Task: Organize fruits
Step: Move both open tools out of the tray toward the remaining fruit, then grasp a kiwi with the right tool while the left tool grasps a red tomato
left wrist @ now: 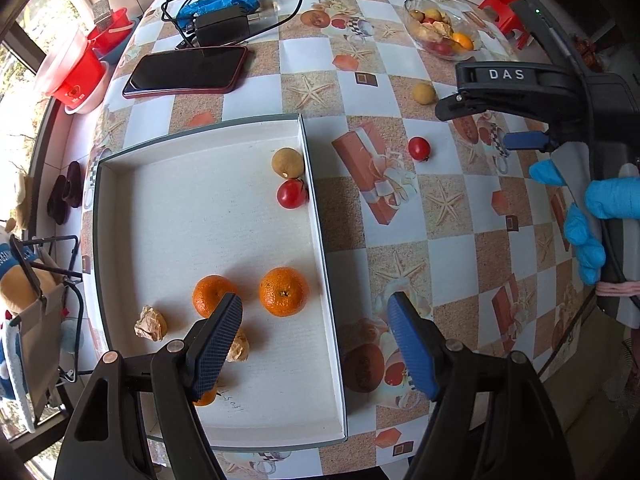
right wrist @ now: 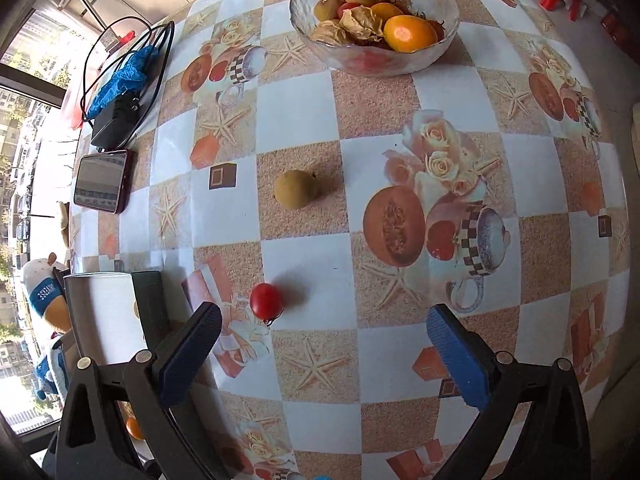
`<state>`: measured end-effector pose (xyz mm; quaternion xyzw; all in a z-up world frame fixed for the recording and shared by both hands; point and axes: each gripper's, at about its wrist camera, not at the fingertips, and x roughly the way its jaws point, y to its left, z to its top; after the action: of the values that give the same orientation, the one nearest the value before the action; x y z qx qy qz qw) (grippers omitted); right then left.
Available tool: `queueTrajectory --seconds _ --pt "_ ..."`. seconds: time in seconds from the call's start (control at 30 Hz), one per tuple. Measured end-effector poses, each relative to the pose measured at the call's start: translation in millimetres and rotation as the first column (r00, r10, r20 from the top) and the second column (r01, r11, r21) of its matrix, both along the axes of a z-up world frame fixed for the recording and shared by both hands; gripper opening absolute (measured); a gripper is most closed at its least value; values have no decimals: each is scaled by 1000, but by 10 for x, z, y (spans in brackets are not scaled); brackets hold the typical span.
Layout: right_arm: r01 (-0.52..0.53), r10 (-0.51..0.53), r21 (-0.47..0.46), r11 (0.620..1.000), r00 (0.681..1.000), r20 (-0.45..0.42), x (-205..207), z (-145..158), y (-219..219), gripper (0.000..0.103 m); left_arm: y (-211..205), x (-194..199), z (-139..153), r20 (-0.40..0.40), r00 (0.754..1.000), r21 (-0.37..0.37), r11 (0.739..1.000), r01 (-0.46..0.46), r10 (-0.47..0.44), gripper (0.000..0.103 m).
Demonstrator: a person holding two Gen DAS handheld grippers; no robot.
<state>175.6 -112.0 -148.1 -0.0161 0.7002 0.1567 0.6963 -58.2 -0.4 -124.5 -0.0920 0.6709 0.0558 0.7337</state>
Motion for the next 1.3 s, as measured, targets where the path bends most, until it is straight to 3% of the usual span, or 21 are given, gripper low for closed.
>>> queueTrajectory --seconds 0.27,0.33,0.37,0.4,0.6,0.63,0.73,0.77,1.03,1.3 --pt "-41 41 -6 999 998 52 325 -152 253 103 -78 78 -33 -18 999 0 1000 27 -27 78" --pt "-44 44 -1 999 998 49 368 -234 313 92 -82 93 -38 -21 1000 -3 1000 24 -24 78" --pt "-45 45 1 999 998 43 379 -264 326 79 -84 103 -40 -22 999 -5 1000 23 -23 78" --pt "-44 44 -4 999 998 34 396 -310 348 75 -85 112 -40 -24 999 -4 1000 23 -23 78" --pt "-84 84 6 996 995 61 434 -365 465 73 -125 188 -57 -30 999 -5 1000 31 -31 78" --pt "-93 93 4 996 993 66 432 -361 477 69 -139 206 -64 -31 999 -4 999 34 -35 78" --pt "-121 122 -16 992 989 88 436 -347 532 35 -194 276 -79 -31 999 -8 999 42 -42 78" --pt "-121 122 -15 993 989 84 441 -348 523 30 -214 304 -82 -31 999 -12 999 44 -44 78" --pt "-62 61 15 998 996 63 341 -290 19 29 -444 660 -118 -6 998 -44 997 57 -57 78" --pt "8 -8 57 998 1000 -12 -94 -276 -725 29 -678 1157 -518 -33 999 -30 999 37 -38 78"
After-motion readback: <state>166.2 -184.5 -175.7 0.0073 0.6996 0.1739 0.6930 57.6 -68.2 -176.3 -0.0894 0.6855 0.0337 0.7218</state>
